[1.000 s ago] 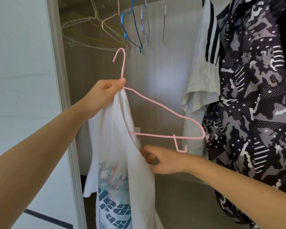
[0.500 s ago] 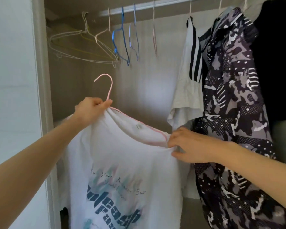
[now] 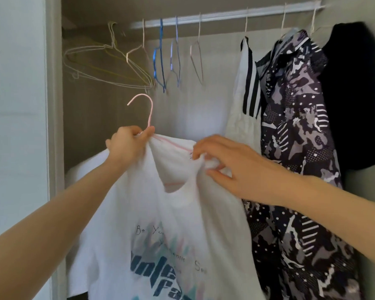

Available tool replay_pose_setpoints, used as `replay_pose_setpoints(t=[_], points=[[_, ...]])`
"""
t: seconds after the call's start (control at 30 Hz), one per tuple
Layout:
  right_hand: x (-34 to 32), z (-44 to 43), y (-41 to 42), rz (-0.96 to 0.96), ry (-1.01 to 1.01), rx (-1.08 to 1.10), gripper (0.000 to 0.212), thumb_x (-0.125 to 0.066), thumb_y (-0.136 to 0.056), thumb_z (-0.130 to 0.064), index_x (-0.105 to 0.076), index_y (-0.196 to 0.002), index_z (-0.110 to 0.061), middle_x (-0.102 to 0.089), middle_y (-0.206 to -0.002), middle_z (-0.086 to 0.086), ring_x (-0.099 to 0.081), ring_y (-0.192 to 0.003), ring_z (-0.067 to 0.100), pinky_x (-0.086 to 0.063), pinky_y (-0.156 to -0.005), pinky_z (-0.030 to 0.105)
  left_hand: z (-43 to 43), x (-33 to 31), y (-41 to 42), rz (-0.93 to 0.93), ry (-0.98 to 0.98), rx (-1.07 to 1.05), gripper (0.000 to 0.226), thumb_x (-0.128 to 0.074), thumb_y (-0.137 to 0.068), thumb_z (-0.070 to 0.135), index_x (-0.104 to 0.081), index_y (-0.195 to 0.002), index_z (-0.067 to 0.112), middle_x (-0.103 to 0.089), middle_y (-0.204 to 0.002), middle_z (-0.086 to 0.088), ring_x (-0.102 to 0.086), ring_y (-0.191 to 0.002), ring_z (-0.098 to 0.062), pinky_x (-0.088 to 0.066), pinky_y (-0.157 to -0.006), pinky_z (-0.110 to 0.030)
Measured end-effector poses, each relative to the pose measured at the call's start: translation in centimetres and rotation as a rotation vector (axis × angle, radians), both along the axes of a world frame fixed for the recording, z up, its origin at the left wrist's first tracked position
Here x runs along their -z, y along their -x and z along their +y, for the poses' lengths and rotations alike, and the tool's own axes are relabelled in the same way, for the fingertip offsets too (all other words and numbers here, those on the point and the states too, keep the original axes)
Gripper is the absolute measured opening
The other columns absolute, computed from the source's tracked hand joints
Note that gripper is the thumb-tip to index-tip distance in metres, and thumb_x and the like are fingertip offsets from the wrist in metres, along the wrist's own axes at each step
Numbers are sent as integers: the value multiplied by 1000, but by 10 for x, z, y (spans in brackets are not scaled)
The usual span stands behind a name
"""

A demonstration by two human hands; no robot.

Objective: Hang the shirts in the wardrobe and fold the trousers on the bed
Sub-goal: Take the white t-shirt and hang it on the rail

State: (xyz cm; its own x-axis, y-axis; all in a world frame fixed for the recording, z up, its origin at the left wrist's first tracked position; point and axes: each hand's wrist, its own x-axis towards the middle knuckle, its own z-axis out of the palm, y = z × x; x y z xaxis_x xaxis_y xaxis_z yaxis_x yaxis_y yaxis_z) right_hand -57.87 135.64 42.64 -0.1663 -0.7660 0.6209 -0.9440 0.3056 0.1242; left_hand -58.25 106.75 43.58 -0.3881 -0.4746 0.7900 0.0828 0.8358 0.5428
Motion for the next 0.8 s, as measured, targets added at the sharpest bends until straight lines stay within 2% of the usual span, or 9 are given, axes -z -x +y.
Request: replay_pose_setpoints(t=[0.07, 0.13, 0.2, 0.3, 0.43, 0.53, 0.67, 0.73, 0.8], points=[[-11, 2, 7, 52, 69, 33, 35, -49, -96, -14, -46, -125, -34, -41, -131, -17, -49, -111, 7, -44, -96, 31, -1, 1, -2, 38, -97, 153, 57, -59, -87, 57, -41, -51, 16, -35, -47, 9, -37, -59, -24, -26, -77, -38], [-19, 4, 17, 101, 76, 206, 40, -46, -99, -16, -40, -138, -23, -40, -140, -8, -39, -124, 10, -36, -104, 27, -3, 1, -4, 80, -165, 288, 59, -60, -83, 59, -37, -44, 21, -27, -42, 10, -28, -55, -21, -24, -74, -37], [-20, 1, 27, 69, -17, 365, 42, -44, -101, -24, -36, -141, -16, -45, -138, 3, -42, -124, 18, -38, -103, 32, -3, -1, -7, 121, -192, 332, 61, -61, -82, 59, -33, -44, 21, -24, -44, 9, -25, -57, -20, -24, -71, -36], [-19, -9, 32, -17, -72, 366, 29, -39, -102, -28, -48, -125, -11, -58, -109, 7, -55, -97, 23, -47, -85, 39, -1, -7, -13, 166, -186, 356, 62, -62, -81, 61, -31, -47, 19, -23, -47, 9, -24, -60, -20, -23, -69, -37], [-31, -21, 34, -137, 50, 284, 32, -33, -104, -25, -52, -89, -5, -51, -73, 2, -48, -69, 18, -36, -60, 24, 3, -14, -21, 186, -168, 369, 60, -60, -82, 60, -30, -49, 20, -24, -49, 8, -26, -61, -20, -26, -68, -36], [-40, -28, 33, -204, 96, 218, 36, -34, -104, -24, -51, -80, -4, -48, -69, 2, -42, -64, 14, -32, -54, 18, 6, -17, -24, 196, -145, 369, 57, -60, -85, 56, -31, -50, 21, -27, -51, 7, -29, -61, -20, -28, -68, -36], [-42, -42, 28, -171, 130, 167, 37, -34, -104, -23, -48, -77, -3, -44, -66, 3, -40, -62, 17, -31, -56, 30, 16, -20, -24, 175, -60, 377, 55, -57, -83, 56, -36, -45, 23, -29, -47, 8, -29, -59, -20, -30, -68, -35], [-45, -50, 26, -146, 157, 166, 37, -34, -104, -23, -46, -72, -7, -42, -64, 1, -38, -60, 17, -29, -55, 30, 24, -23, -24, 169, 8, 380, 50, -55, -82, 58, -42, -45, 27, -33, -46, 8, -31, -57, -18, -31, -69, -36], [-51, -57, 23, -214, 206, 119, 41, -37, -103, -27, -39, -64, -14, -38, -61, -1, -35, -58, 15, -29, -55, 32, 36, -26, -26, 173, 80, 391, 47, -52, -81, 62, -45, -49, 28, -36, -49, 9, -35, -57, -15, -31, -71, -38]])
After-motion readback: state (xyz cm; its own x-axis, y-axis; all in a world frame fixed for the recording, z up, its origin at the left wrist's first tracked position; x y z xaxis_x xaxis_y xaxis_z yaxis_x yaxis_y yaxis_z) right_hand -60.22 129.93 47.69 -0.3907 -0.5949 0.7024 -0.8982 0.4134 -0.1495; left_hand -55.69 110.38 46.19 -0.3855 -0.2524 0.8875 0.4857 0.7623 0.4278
